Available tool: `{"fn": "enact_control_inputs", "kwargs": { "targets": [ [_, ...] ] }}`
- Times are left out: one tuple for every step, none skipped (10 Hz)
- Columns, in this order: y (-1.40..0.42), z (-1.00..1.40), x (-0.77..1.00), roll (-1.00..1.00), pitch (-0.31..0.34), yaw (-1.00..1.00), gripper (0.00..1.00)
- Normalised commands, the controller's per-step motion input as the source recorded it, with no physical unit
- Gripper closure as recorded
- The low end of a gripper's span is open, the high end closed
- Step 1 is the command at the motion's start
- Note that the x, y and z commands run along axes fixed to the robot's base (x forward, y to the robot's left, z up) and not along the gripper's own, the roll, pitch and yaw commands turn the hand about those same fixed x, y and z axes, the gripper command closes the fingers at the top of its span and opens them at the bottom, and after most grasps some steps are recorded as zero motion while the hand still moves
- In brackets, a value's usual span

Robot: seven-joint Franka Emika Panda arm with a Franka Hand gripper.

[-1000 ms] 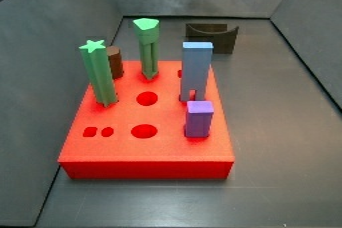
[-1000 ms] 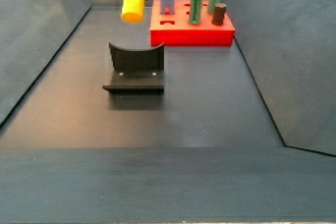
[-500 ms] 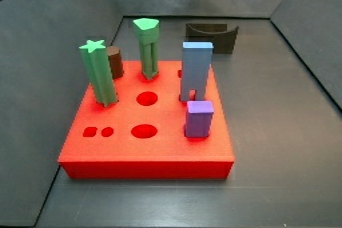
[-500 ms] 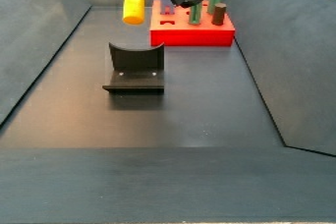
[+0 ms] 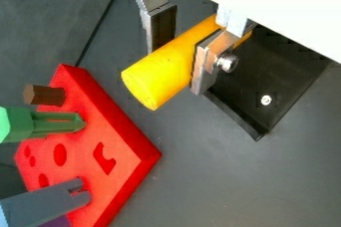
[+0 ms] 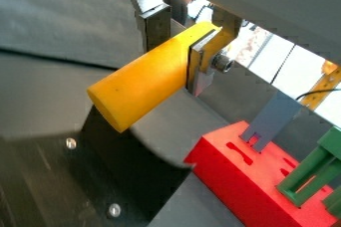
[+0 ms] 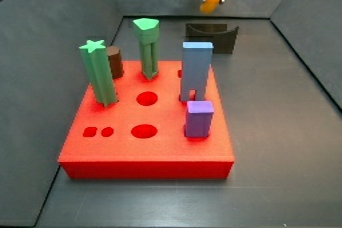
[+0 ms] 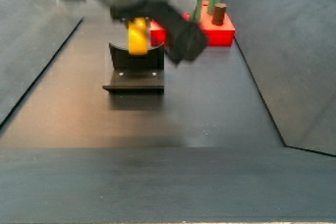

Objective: Pick up the oval object. Move up. Place the oval object on the fixture. Regrasp the oval object. Move to above the board. Insert the oval object.
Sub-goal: Place the oval object on the fixture.

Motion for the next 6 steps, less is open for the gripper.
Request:
{"fn": "enact_control_inputs", "kwargs": {
  "targets": [
    [0.14,-1.00,0.18,-0.44,0.134,-0.25,1.00],
    [0.14,-1.00,0.19,-0.26,0.077,-0.25,1.00],
    [0.13,-1.00,0.20,-0.22,0.048,-0.24,1.00],
    [0.10,-0.74,0.15,-0.19,-0.009,-0.21,1.00],
    [0.08,-0.55,0.12,-0.18,-0.037,-0.18,1.00],
    [0.06,-0.32,0.09,-0.17,-0.056,-0.14,1.00]
  ]
}}
